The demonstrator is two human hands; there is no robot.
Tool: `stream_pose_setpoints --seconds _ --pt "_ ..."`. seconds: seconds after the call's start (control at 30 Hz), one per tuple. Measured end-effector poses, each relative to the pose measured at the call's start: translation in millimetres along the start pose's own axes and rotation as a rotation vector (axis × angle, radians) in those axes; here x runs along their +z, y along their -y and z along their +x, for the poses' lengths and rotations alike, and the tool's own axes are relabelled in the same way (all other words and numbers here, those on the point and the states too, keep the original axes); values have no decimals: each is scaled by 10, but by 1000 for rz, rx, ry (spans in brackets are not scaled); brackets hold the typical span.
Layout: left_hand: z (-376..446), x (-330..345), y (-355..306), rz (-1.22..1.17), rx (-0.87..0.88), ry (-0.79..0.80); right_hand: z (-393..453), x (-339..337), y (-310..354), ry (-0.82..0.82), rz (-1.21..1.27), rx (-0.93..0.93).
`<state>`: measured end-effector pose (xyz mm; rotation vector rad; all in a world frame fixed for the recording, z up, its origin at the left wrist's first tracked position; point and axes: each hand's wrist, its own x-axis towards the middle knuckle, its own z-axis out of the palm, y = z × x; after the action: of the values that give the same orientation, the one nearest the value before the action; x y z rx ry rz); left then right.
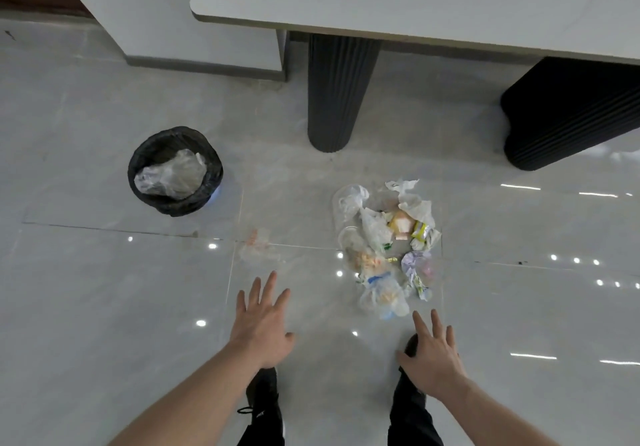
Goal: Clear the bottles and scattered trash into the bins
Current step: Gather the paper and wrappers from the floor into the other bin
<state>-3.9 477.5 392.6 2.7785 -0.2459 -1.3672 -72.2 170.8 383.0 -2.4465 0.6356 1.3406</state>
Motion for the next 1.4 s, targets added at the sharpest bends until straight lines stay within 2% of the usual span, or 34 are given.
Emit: stream_pose_setpoints --seconds 0.17,0.3,0.47,0.63,0.8,0.93,1.0,1.27,1.4 --pt "229 233 -300 -47 -136 -28 559 -111 -377 9 -16 -95" --pt "628 501 -702 -67 -182 -21 1020 -164 -740 -6 -9 -116" --pt "1301 846 -1385 -66 -40 -78 1672 -95 -1238 -111 -2 -153" --pt "2220 1251 -1817 -72 99 -258 2591 146 -1486 -209 45 -189" --pt "3093 1559 -1899 -81 196 -467 3503 287 -1532 -300 60 -330" --pt "3688 1556 -1869 11 248 -619 4097 280 -1429 -341 37 -374" --pt "3935 1483 -1846 55 267 -641 4328 267 -1383 -359 19 -377" --pt "4453 1264 -1791 276 342 -727 4793 257 -1263 -260 -125 -400" --pt "4556 1212 -1772 320 306 -763 4836 314 -1239 -252 -115 -408"
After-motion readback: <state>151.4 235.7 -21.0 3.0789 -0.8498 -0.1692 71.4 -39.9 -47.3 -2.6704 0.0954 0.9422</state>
